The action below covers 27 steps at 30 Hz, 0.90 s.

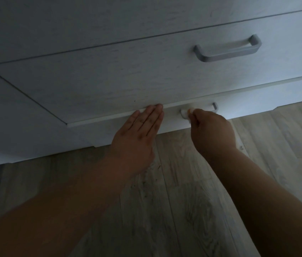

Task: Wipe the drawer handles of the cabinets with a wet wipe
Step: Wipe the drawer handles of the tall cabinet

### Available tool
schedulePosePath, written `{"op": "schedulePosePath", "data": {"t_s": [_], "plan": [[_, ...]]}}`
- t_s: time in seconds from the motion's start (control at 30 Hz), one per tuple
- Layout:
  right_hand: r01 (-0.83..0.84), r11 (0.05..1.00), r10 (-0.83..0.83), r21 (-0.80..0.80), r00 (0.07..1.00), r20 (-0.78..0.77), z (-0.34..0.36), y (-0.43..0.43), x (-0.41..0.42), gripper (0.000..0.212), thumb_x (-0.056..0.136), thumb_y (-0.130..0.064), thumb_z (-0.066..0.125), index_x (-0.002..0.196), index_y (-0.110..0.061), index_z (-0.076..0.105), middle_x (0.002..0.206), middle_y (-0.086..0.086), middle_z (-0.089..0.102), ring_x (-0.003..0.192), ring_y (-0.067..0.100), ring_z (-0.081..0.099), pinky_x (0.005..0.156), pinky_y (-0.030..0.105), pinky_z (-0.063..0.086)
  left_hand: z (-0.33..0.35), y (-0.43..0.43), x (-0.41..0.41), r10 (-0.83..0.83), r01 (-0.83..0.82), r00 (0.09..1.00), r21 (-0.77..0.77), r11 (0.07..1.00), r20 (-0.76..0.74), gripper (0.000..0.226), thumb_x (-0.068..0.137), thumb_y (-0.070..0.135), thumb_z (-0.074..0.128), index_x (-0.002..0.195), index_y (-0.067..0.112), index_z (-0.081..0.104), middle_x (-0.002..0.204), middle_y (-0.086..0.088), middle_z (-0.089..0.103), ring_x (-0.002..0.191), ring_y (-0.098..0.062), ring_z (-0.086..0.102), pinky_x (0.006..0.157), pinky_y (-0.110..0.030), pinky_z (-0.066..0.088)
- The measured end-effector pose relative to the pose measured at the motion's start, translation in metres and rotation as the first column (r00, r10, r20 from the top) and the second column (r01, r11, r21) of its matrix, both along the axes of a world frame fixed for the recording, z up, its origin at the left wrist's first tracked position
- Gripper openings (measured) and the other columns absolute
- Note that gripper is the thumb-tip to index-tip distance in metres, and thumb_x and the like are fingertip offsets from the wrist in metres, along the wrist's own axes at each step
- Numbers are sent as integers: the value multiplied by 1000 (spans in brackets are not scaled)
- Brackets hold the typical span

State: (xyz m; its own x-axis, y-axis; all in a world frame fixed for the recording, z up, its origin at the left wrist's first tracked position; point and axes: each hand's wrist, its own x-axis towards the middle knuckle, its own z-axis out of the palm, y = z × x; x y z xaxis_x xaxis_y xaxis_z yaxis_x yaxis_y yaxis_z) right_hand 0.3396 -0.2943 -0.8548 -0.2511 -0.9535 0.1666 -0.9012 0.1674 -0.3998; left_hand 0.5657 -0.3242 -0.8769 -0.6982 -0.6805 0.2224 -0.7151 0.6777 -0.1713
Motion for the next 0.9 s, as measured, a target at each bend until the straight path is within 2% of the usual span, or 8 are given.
{"op": "schedulePosePath", "data": {"t_s": [0.1,0.2,0.33,0.47,0.6,0.7,0.83,0.9], "plan": [[75,997,-75,31,997,1,-1,-7,-7,31,108,-30,43,100,-16,70,71,-1,56,66,23,58,61,30,39,1,-1,-1,9,-9,1000,6,1000,-1,86,90,26,54,165,5,18,174,-9,10,161,-23,11,129,-46,18],[25,999,-27,34,998,54,0,-6,17,27,107,-25,46,107,-16,72,72,-4,53,65,18,53,62,27,36,2,-1,0,4,-4,1000,10,1000,31,89,88,29,53,165,5,15,174,-10,7,161,-24,8,129,-47,16],[-2,1000,2,20,1000,27,-4,0,8,33,108,-31,44,80,-20,57,61,-8,47,56,16,52,52,26,29,0,3,0,-4,4,998,-3,1000,67,90,90,31,53,165,3,11,174,-12,3,161,-27,4,130,-49,14],[73,997,-74,31,997,35,-6,-4,3,35,108,-28,44,76,-20,53,57,-7,48,50,10,47,49,24,29,3,0,3,-33,37,996,-44,998,81,88,91,32,51,166,6,13,174,-10,6,161,-28,7,129,-50,15],[-10,997,19,-73,993,121,-11,-2,15,24,106,-22,51,100,-14,73,76,0,65,67,17,58,61,24,33,7,-6,5,3,5,993,-70,998,120,91,92,36,50,166,5,6,175,-7,-1,162,-24,1,131,-46,9],[-27,996,38,-82,991,131,-8,0,6,26,107,-27,52,118,-19,75,98,2,76,87,20,69,74,21,38,6,-15,7,-12,31,988,-123,992,156,85,96,31,50,165,3,9,175,-5,4,161,-23,7,131,-46,9],[38,996,-29,-87,995,98,-11,2,1,30,108,-31,48,121,-21,73,95,2,75,84,21,69,71,23,39,10,-22,9,-13,54,973,-174,983,232,82,100,38,46,165,3,10,175,-4,4,161,-21,11,131,-44,4],[33,995,-23,-89,993,115,-12,2,5,31,109,-29,47,123,-20,72,93,1,74,82,20,69,70,26,47,11,-22,6,-5,56,961,-177,983,278,86,100,48,45,165,3,10,175,-4,1,161,-21,10,131,-44,2]]}}
